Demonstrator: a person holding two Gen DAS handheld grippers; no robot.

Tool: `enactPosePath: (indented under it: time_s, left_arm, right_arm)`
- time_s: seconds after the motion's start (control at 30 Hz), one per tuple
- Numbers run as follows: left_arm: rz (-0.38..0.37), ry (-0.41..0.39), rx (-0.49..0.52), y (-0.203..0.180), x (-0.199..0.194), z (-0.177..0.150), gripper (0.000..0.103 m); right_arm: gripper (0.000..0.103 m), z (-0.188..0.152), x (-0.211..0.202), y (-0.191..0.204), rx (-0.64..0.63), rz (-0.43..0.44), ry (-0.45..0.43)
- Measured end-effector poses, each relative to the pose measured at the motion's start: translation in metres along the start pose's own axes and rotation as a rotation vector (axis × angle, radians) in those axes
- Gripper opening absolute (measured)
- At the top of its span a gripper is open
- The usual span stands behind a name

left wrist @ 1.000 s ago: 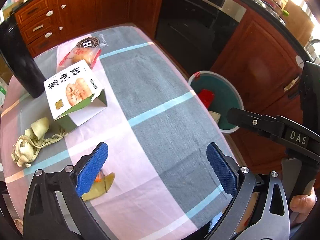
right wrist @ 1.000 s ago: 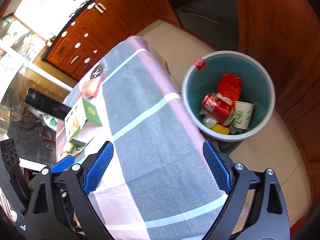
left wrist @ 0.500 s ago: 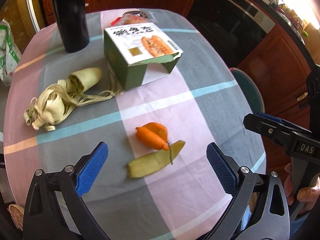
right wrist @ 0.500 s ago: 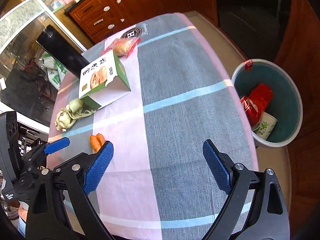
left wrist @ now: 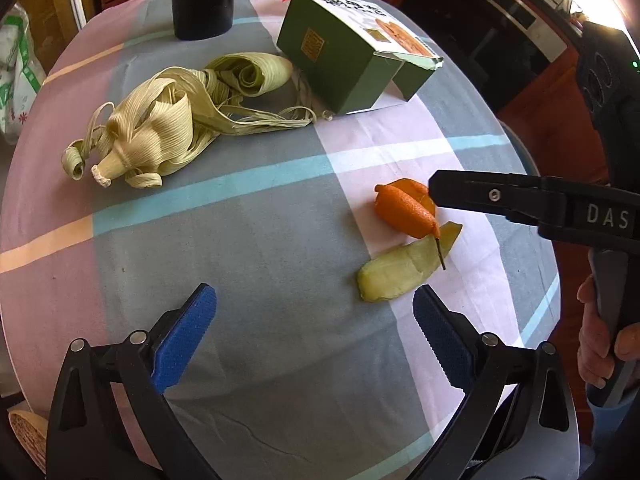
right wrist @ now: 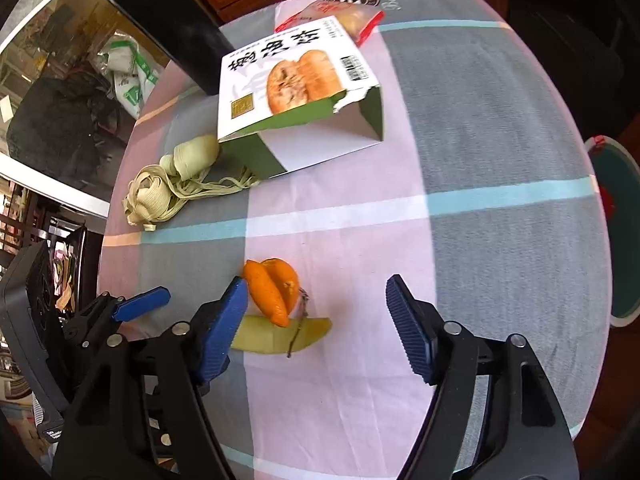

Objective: Collect trash
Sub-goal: 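Return both tools to the table toward the orange and banana peels, then grasp the orange peel with the right tool while the left tool grasps the banana peel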

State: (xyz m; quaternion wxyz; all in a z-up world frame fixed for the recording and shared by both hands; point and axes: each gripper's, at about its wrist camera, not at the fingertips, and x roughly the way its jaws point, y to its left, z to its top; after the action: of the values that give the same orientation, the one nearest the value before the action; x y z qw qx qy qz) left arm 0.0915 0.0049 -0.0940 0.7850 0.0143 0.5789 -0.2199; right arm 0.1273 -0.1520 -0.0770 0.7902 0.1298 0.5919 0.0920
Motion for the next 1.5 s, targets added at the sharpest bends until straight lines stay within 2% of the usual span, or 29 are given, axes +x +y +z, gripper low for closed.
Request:
enactPosePath:
  time_s: [0.23,0.33,0.37,0.53,0.63,0.73,0.8,0.83,0.87,0.9,0.97,1.1,1.2,1.5]
  left_arm:
    - [-0.017,-0.016,0.043,0.005,-0.003,-0.002,0.099]
    - [-0.017,-0.013,0.077,-0.001,-0.001,-0.002,0.099]
    - [-0.016,-0.012,0.091,-0.004,0.000,-0.001,0.099]
    - [0.001,0.002,0.202,-0.027,0.008,0.000,0.099]
    - [0.064,-0.003,0.313,-0.046,0.015,-0.002,0.099]
    - [0.112,-0.011,0.410,-0.063,0.020,-0.005,0.084]
    - [0.093,-0.013,0.440,-0.072,0.018,-0.005,0.067]
    - [0.087,-0.012,0.454,-0.077,0.017,-0.006,0.053]
    - [0.088,-0.014,0.467,-0.082,0.017,-0.007,0.043]
    - [0.097,-0.016,0.473,-0.086,0.017,-0.009,0.040]
    - [0.093,-0.011,0.455,-0.092,0.018,-0.012,0.026]
    - [0.010,0.024,0.337,-0.091,0.017,-0.009,0.024]
    - [-0.035,0.047,0.288,-0.090,0.018,-0.006,0.024]
    - [0.003,0.012,0.243,-0.102,0.006,0.015,0.022]
  right_arm:
    - [0.057,0.002,0.027,0.021,-0.039,0.006,0.050]
    - [0.023,0.002,0.028,0.027,-0.077,-0.005,0.045]
    - [0.022,0.002,0.027,0.026,-0.073,-0.005,0.039]
    - [0.020,0.001,0.014,0.005,-0.020,-0.012,0.007]
    - [0.020,0.000,0.003,-0.012,0.023,-0.018,-0.015]
    - [0.020,-0.004,-0.006,-0.028,0.059,-0.020,-0.034]
    - [0.020,-0.008,-0.010,-0.037,0.076,-0.019,-0.044]
    - [0.020,-0.009,-0.012,-0.041,0.084,-0.017,-0.048]
    - [0.020,-0.011,-0.013,-0.044,0.090,-0.013,-0.050]
    - [0.020,-0.012,-0.015,-0.047,0.096,-0.009,-0.052]
    - [0.020,-0.015,-0.017,-0.051,0.105,-0.001,-0.057]
    - [0.020,-0.019,-0.020,-0.056,0.121,0.015,-0.068]
    - [0.020,-0.023,-0.024,-0.064,0.137,0.034,-0.075]
    - [0.020,-0.032,-0.043,-0.098,0.200,0.072,-0.133]
